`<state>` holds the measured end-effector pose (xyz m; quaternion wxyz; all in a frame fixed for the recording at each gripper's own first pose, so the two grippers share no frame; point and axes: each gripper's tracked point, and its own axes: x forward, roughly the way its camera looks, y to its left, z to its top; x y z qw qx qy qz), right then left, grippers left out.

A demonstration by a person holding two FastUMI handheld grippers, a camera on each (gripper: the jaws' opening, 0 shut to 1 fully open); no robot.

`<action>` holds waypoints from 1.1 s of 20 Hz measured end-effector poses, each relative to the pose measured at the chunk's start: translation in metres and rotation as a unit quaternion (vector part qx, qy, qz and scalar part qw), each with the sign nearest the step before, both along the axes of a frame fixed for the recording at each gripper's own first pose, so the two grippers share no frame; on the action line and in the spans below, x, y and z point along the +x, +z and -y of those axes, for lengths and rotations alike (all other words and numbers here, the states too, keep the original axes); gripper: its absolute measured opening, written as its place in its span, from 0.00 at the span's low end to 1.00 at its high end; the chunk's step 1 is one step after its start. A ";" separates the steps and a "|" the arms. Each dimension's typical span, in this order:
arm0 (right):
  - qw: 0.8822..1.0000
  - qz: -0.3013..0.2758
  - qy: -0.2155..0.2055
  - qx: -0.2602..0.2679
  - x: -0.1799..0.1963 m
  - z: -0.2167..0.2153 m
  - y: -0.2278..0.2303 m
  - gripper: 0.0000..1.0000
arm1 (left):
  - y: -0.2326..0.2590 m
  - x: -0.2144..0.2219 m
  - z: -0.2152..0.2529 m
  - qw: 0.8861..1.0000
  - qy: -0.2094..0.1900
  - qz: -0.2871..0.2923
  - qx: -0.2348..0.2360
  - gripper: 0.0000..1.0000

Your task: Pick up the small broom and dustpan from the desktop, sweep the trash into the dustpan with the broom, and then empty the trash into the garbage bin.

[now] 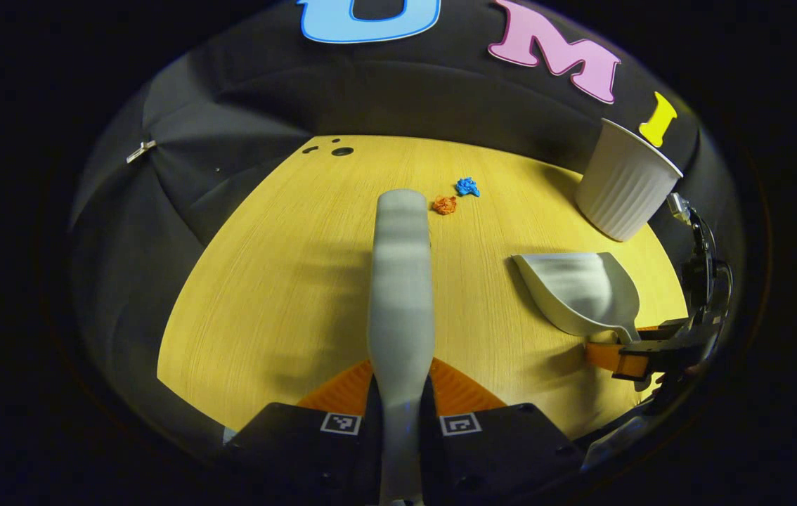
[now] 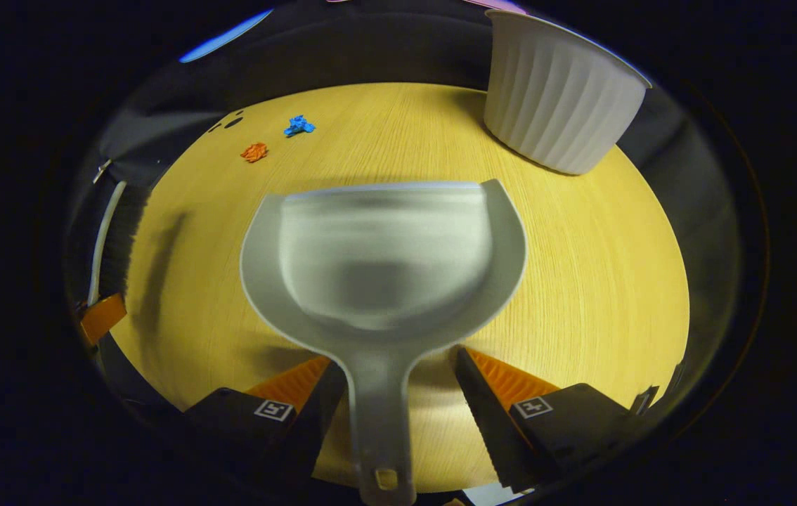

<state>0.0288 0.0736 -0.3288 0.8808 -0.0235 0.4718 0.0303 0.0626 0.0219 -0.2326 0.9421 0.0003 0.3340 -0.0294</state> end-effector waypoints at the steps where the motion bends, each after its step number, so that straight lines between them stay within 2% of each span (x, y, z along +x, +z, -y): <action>1: 1.000 -0.005 0.000 0.000 0.001 0.000 -0.001 0.98 | -0.002 -0.001 0.000 1.000 0.004 -0.001 -0.001 0.27; 2: 1.000 -0.005 -0.005 0.001 0.003 -0.001 0.004 0.87 | -0.002 -0.001 0.000 1.000 0.007 -0.002 -0.003 0.27; 3: 1.000 -0.010 -0.009 0.002 0.003 -0.001 0.000 0.87 | -0.003 -0.002 0.000 1.000 0.010 -0.004 -0.004 0.27; 5: 1.000 -0.006 -0.010 0.002 0.005 0.000 0.004 0.78 | -0.004 -0.004 0.000 1.000 0.015 -0.010 -0.007 0.27; 6: 1.000 -0.007 -0.010 0.004 0.009 0.000 0.002 0.62 | -0.003 -0.002 0.001 1.000 0.017 -0.011 -0.008 0.27; 7: 1.000 -0.005 -0.013 0.006 0.010 0.000 0.003 0.54 | -0.003 0.001 0.002 1.000 0.017 -0.012 -0.008 0.27; 8: 1.000 -0.010 -0.010 0.009 0.010 0.000 0.002 0.42 | -0.003 0.004 0.002 1.000 0.018 -0.014 -0.007 0.27; 12: 1.000 -0.005 0.024 0.014 0.011 0.000 0.002 0.38 | -0.003 0.021 0.003 1.000 0.001 -0.026 0.001 0.27; 15: 0.998 0.000 0.056 0.012 0.010 0.002 0.002 0.37 | -0.002 0.046 -0.013 0.998 -0.002 -0.042 0.037 0.27; 18: 0.996 0.000 0.084 0.003 0.006 0.008 0.001 0.37 | 0.002 0.082 -0.018 0.998 -0.006 -0.047 0.046 0.27; 22: 0.995 -0.010 0.097 -0.001 0.001 0.019 0.004 0.36 | 0.008 0.140 -0.022 0.996 -0.029 -0.049 0.071 0.27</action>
